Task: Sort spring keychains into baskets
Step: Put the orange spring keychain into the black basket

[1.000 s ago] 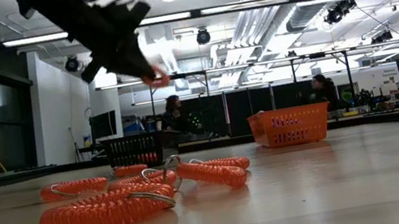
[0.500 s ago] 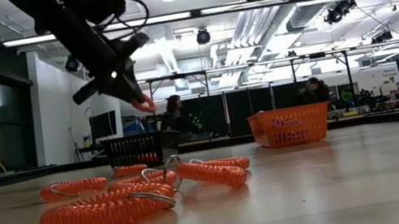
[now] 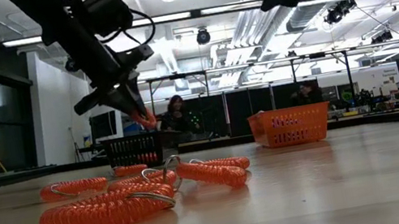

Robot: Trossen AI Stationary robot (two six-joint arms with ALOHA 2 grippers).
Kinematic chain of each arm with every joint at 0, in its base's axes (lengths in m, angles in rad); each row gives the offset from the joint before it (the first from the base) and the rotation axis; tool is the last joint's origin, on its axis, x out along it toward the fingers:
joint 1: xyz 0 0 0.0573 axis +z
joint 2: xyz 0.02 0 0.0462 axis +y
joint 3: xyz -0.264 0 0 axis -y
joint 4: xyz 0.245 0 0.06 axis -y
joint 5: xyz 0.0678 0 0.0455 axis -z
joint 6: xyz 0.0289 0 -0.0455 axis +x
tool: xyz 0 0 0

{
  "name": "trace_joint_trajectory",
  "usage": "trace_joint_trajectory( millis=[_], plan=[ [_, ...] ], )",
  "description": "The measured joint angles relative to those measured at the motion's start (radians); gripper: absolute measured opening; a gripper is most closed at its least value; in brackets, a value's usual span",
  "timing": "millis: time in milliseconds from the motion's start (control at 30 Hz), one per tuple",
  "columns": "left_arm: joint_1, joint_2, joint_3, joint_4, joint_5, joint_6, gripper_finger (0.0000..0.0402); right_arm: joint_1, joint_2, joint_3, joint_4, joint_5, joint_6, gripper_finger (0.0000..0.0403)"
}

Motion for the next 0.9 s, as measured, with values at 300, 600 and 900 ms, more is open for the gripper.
trace_joint_trajectory(
  millis=[300,600,900],
  plan=[
    [0.000,0.000,0.000,-0.007,-0.019,0.024,0.0163,0.000,-0.005,-0.002,0.003,-0.098,-0.041,0.0108],
    [0.000,0.000,0.000,-0.010,-0.020,0.023,0.0199,-0.010,-0.285,-0.362,0.372,-0.114,0.126,0.0099],
    [0.000,0.000,0.000,-0.006,0.025,0.035,0.0200,-0.012,-0.684,-0.667,0.548,-0.104,0.324,0.0070]
  ],
)
